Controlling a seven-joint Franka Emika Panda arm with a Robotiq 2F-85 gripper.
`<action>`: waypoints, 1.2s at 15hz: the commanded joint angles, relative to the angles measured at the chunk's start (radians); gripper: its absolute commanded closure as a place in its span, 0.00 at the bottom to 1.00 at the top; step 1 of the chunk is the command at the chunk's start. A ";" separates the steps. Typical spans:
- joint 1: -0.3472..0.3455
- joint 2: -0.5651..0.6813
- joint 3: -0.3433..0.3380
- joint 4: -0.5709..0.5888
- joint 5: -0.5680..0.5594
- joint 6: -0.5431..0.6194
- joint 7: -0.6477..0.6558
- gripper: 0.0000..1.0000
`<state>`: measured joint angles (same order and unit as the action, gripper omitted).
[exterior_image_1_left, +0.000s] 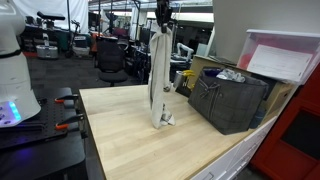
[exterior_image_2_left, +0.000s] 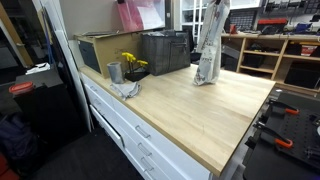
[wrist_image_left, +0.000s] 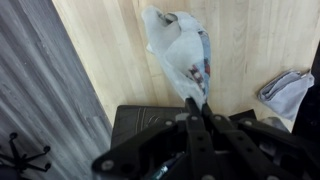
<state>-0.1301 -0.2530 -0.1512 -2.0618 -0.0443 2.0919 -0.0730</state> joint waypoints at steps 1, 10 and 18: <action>0.035 -0.036 0.036 -0.008 0.006 -0.049 -0.019 0.99; 0.096 0.011 0.107 -0.075 0.001 -0.046 -0.001 0.96; 0.101 0.028 0.107 -0.062 0.005 -0.030 -0.013 0.99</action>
<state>-0.0299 -0.2249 -0.0417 -2.1463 -0.0439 2.0496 -0.0746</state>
